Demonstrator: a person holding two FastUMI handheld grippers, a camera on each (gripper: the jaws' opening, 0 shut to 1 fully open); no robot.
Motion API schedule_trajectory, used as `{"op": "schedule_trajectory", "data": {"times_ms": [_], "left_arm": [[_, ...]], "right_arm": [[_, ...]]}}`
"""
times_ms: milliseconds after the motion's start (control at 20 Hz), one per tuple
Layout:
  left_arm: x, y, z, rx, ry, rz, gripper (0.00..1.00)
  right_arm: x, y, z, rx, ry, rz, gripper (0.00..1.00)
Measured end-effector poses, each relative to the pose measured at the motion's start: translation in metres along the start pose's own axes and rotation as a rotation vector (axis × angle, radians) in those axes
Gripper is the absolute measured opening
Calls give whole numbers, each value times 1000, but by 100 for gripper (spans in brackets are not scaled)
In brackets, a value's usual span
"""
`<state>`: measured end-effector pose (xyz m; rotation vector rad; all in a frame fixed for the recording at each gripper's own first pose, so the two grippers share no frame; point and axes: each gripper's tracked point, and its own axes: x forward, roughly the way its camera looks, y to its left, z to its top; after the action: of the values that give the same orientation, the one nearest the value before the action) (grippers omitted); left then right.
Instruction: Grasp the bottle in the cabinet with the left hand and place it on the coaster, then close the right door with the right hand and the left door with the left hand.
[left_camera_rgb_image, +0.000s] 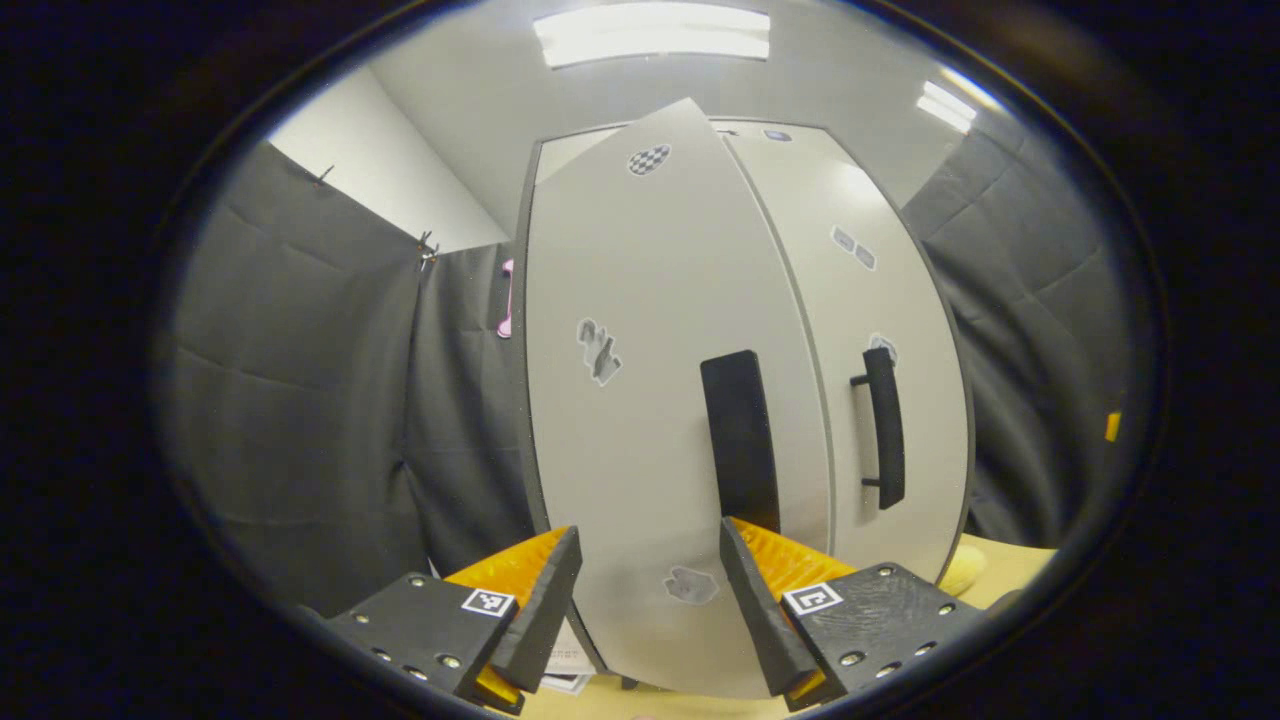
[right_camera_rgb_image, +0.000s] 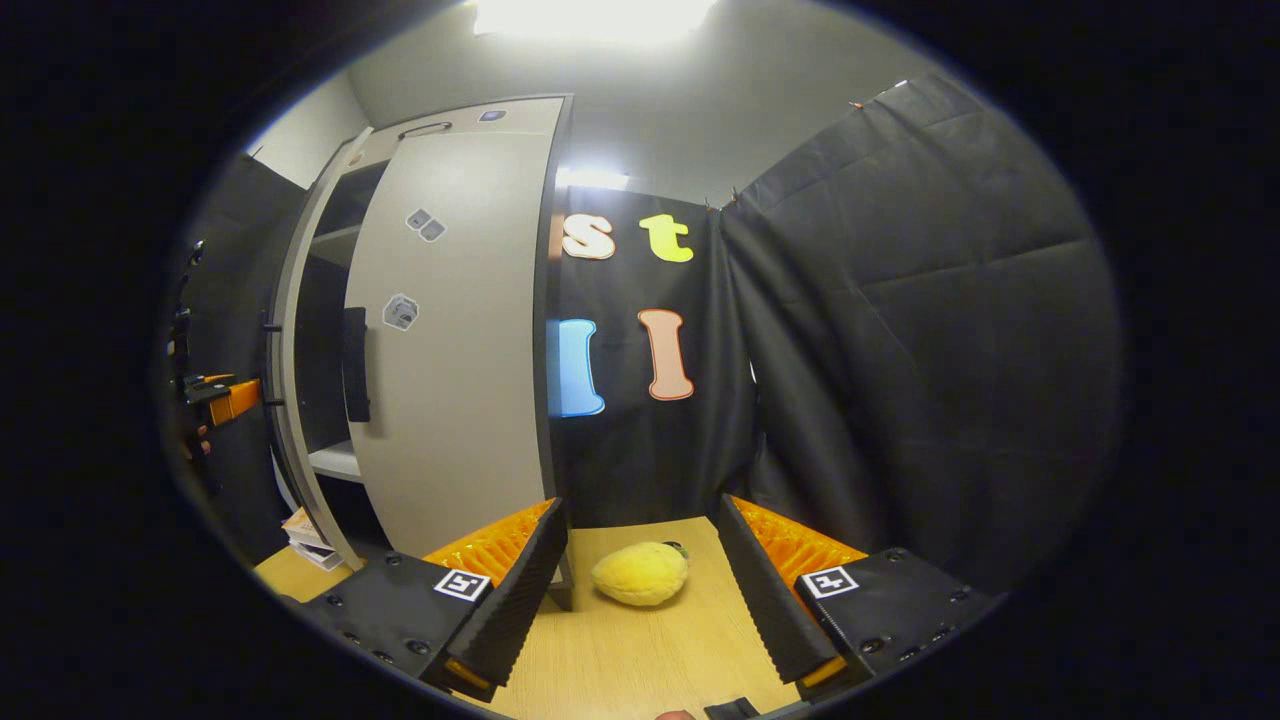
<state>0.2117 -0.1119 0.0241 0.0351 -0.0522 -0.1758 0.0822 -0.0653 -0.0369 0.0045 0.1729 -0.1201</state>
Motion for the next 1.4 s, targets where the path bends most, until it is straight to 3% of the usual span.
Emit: {"op": "schedule_trajectory", "data": {"times_ms": [350,400,500,550,750,950,1000,1050,1100,1150,1300,1350,1400], "left_arm": [[-48,59,15,26,-9,43,89],[-56,70,16,24,-3,55,82],[-75,93,16,24,6,75,82],[-84,102,15,26,11,84,88],[-124,132,11,47,23,113,88],[-157,148,-6,43,44,119,89],[-161,150,-11,41,50,118,89],[-168,153,-16,40,62,117,88],[-171,157,-18,41,69,119,82],[-177,161,-20,41,73,122,89],[-194,168,-24,20,73,126,89],[-199,170,-24,16,71,126,89],[-204,173,-25,17,72,129,89]], "right_arm": [[-1,24,24,-18,-51,81,97],[-1,25,29,-25,-60,87,97],[-2,28,35,-32,-75,96,97],[-3,29,39,-31,-81,100,97],[-12,35,47,-10,-103,116,97],[-26,43,50,-24,-119,134,97],[-29,46,51,-35,-124,141,93],[-32,48,51,-48,-129,148,97],[-36,50,52,-63,-135,155,97],[-40,51,53,-79,-141,158,97],[-50,52,52,-110,-162,143,98],[-52,53,49,-112,-160,143,94],[-53,55,45,-109,-154,147,97]]}}
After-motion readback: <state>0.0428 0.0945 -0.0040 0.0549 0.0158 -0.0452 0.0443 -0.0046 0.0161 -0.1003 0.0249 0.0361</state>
